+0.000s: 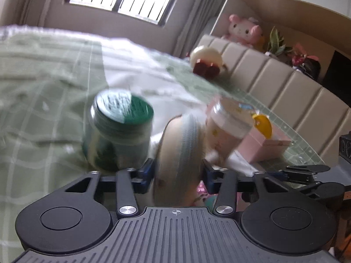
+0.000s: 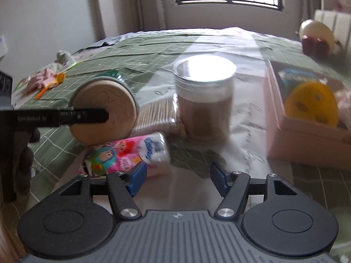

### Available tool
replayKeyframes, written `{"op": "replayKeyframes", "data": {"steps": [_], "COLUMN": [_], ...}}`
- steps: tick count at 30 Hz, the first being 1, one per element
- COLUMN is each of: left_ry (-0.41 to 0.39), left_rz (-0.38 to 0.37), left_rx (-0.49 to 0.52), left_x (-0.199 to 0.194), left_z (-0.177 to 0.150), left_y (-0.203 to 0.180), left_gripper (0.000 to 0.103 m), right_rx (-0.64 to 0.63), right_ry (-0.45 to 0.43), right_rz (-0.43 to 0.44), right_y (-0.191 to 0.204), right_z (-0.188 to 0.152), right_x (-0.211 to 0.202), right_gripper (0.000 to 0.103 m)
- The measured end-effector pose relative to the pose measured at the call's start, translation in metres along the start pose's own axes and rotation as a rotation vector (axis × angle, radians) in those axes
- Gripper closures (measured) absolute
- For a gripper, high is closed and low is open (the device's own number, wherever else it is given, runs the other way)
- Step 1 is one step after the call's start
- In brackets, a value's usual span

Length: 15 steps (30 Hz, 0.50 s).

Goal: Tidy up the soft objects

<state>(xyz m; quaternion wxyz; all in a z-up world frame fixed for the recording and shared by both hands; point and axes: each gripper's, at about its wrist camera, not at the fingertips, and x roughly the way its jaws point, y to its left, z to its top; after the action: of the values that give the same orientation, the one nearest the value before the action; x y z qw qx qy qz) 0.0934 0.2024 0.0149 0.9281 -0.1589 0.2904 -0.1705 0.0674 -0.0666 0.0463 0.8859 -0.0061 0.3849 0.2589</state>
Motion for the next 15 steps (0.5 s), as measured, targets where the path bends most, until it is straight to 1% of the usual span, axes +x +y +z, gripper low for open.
{"op": "replayKeyframes", "data": {"steps": [1, 3, 6, 8, 10, 11, 13, 15], "left_ry": [0.014, 0.028, 0.015, -0.019, -0.066, -0.081, -0.094, -0.079], "left_rz": [0.012, 0.037, 0.031, 0.048, 0.086, 0.114, 0.203, 0.304], "left_rx": [-0.026, -0.075, -0.15, -0.173, -0.187, -0.19, -0.173, -0.15], "left_x": [0.002, 0.003, -0.007, -0.022, -0.041, -0.05, -0.067, -0.076], "left_z": [-0.003, -0.008, -0.012, -0.017, -0.026, -0.028, -0.032, -0.036], "left_y": [0.0, 0.002, 0.007, 0.005, 0.001, -0.002, -0.008, -0.014], "left_gripper": [0.058, 0.059, 0.059, 0.059, 0.059, 0.059, 0.059, 0.059], "right_rx": [0.009, 0.011, -0.023, -0.068, -0.125, -0.153, -0.209, -0.276], "right_ry": [0.004, 0.004, -0.02, -0.05, -0.089, -0.11, -0.15, -0.163], "right_rz": [0.002, 0.002, -0.021, -0.043, -0.081, -0.098, -0.106, -0.105], "right_y": [0.0, 0.0, 0.009, 0.021, 0.037, 0.045, 0.065, 0.087], "right_z": [-0.003, -0.007, -0.012, -0.012, -0.012, -0.012, -0.011, -0.011], "right_x": [0.0, -0.002, -0.01, -0.017, -0.022, -0.023, -0.026, -0.022], "right_gripper": [0.039, 0.039, 0.039, 0.039, 0.039, 0.039, 0.039, 0.039]}}
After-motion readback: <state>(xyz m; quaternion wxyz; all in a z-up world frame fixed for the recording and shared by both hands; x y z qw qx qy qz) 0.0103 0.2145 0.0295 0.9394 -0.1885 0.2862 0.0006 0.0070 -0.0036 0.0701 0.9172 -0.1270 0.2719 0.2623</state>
